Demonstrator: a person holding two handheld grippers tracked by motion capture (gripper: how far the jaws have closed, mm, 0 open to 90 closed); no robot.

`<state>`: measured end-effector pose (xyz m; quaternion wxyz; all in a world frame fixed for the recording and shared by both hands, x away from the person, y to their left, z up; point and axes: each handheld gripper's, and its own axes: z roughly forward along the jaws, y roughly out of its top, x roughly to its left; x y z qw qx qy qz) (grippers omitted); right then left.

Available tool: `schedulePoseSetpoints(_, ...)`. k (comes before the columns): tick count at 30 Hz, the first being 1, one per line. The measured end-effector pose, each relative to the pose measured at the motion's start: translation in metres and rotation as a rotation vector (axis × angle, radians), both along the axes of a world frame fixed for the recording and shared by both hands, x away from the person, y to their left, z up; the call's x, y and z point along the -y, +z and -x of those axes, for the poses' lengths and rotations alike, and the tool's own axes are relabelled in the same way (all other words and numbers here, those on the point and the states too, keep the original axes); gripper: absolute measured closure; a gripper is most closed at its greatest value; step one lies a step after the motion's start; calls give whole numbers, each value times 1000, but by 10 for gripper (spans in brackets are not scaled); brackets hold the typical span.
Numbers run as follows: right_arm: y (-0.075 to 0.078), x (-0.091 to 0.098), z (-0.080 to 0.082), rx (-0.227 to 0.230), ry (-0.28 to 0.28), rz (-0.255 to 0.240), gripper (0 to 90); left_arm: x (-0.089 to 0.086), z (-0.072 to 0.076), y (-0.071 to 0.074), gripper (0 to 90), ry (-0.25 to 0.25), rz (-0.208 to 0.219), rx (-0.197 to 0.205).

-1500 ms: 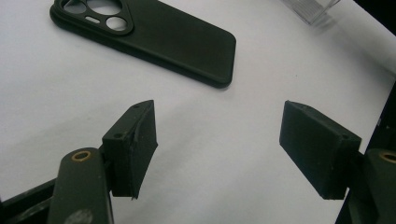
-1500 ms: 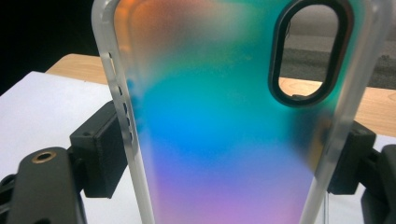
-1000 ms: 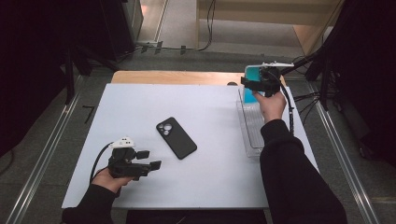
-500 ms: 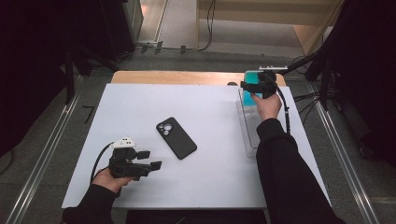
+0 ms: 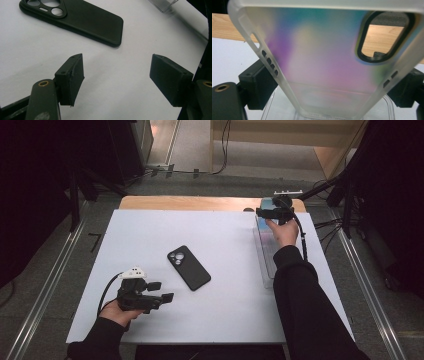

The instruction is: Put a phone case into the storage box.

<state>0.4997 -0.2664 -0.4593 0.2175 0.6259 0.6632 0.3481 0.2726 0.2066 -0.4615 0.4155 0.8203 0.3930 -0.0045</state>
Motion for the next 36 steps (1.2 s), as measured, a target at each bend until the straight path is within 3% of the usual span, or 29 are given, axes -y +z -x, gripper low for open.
schedulePoseSetpoints(2,1,1,-1,-3,4,-18,15,0,0,0,275,0,1,-1)
schedulePoseSetpoints(8,4,4,1,-1,28,-53,0,0,0,0,275,1,1,-1)
schedulePoseSetpoints(21,19,7,11,-9,64,-38,0,0,0,0,274,2,-1,-2)
schedulePoseSetpoints(31,41,10,30,-44,78,-45,0,-1,-1,1,275,8,-2,1)
schedulePoseSetpoints(36,48,8,46,-35,115,-50,0,-1,-2,1,274,9,0,-7)
